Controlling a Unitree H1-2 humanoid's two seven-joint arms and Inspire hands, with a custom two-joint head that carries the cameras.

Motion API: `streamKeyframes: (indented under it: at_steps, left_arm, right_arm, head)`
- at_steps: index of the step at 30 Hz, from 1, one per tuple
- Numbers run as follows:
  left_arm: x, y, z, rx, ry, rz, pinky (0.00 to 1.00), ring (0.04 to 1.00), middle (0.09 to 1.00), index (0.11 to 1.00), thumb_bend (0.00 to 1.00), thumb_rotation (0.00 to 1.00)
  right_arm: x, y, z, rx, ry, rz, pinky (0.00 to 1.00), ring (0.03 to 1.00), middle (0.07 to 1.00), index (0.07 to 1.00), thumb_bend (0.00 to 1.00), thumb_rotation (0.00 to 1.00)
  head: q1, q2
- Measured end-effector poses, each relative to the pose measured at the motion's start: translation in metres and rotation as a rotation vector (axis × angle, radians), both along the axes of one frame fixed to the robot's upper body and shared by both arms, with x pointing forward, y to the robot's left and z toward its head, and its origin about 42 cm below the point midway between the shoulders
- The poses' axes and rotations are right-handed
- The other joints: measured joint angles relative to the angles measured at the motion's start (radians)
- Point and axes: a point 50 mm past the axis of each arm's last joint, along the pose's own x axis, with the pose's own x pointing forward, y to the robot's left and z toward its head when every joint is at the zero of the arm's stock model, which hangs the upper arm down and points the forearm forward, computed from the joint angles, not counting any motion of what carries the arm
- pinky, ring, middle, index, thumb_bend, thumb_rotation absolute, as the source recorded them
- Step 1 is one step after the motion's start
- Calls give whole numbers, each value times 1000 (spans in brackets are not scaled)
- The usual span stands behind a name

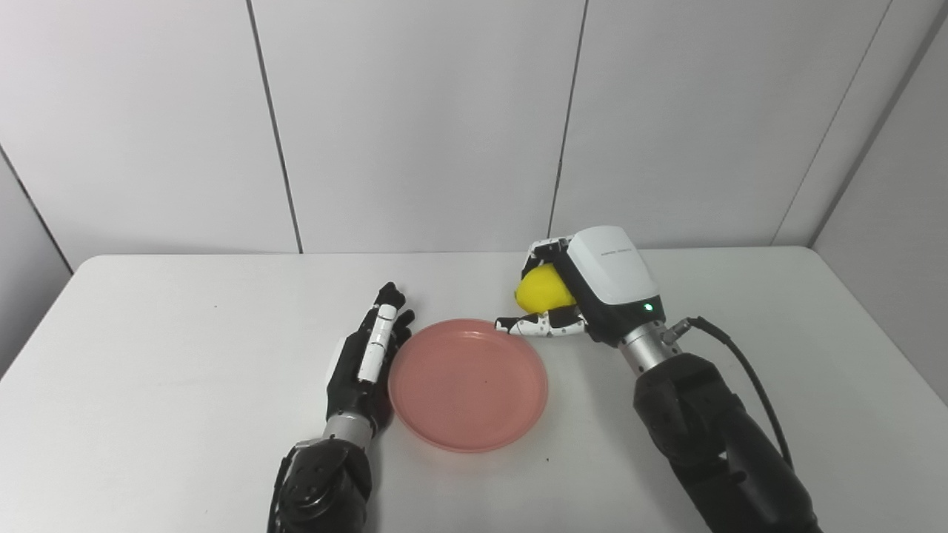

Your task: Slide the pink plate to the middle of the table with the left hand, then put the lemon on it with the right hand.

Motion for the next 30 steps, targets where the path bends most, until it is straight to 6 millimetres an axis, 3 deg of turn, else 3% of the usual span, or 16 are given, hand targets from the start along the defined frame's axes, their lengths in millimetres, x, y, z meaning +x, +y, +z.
streamKeyframes:
  at_steps: [8,12,18,19,20,25,30]
  left_arm:
    - [0,-1,0,0,1,-2,994,935,963,938,711,753]
    - [0,-2,0,-2,1,-2,1000,932,961,935,721,739]
    - [0,-3,0,-5,2,-2,1000,930,951,921,723,746]
    - [0,-3,0,-4,3,-3,1000,931,953,922,723,747]
    - [0,-3,0,-4,3,-3,1000,926,947,921,723,745]
    - [0,-4,0,-2,2,-5,1000,933,970,948,721,764]
    - [2,-5,-1,-2,3,-7,1000,932,958,945,734,754]
  right_arm:
    - [-1,13,-3,10,8,32,168,230,302,390,533,426]
    - [-2,19,-6,0,14,42,155,212,282,350,540,435]
    - [-1,25,-5,-4,9,55,178,246,327,435,530,451]
    - [-1,26,-5,-7,9,59,200,271,352,463,526,457]
    - [-1,28,-4,-10,10,64,281,368,429,511,526,460]
    - [-2,39,-5,-21,35,99,172,233,308,387,545,400]
    - [-1,52,-10,2,63,118,166,234,322,439,537,407]
  head:
    - [0,2]
    - [0,3]
    - [-2,3]
    - [-2,2]
    - [-2,2]
    - [-2,3]
    - [-2,3]
